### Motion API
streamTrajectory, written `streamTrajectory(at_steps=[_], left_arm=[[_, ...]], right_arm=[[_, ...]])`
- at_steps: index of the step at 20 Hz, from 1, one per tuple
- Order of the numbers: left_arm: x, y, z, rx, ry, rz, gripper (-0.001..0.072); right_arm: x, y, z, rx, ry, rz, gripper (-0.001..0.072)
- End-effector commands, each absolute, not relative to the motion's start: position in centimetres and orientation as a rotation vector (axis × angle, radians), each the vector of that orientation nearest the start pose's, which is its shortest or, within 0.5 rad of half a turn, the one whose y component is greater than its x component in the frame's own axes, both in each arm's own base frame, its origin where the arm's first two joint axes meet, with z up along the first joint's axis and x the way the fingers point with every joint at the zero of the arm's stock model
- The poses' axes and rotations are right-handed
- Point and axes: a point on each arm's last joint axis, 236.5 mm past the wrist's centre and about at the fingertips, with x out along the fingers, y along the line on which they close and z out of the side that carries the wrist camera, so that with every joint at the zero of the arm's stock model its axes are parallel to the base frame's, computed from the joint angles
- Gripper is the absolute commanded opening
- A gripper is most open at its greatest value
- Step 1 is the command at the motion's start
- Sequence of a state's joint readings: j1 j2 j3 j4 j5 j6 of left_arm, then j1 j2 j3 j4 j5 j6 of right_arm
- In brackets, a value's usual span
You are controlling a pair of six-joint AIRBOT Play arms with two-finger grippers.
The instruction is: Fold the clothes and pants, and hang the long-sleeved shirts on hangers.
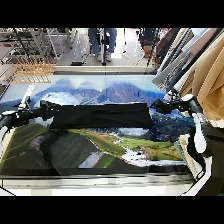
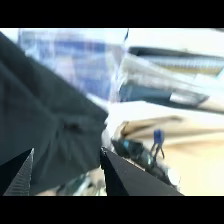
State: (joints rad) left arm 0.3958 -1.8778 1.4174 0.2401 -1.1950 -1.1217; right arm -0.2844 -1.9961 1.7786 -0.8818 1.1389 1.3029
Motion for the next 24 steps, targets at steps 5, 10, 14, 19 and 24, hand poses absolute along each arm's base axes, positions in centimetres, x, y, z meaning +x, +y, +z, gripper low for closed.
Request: streamTrajectory(at_steps=[5,10,14,19,24], left_arm=[[50.7,-2.2,2.1,-0.979,0.978,-0.539,0.0303],[48.8,-6.3,-1.6,-0.741,1.134,-0.554,0.0128],[48.7,-10.4,-2.2,-0.67,1.161,-0.585,0.0008],[48.4,-13.9,-4.6,-0.614,1.219,-0.566,0.0008],[48.0,-19.2,-8.7,-0.545,1.262,-0.606,0.0008]], right_arm=[[54.1,2.4,-9.6,0.716,1.252,0.412,0.0528],[52.6,6.8,-9.8,0.591,1.338,0.538,0.0112],[48.5,-2.1,-7.8,0.258,1.519,0.249,0.0019],[46.9,-8.3,3.9,0.154,1.354,-0.004,0.0018],[49.6,10.3,9.7,0.282,1.173,0.349,0.0018]])
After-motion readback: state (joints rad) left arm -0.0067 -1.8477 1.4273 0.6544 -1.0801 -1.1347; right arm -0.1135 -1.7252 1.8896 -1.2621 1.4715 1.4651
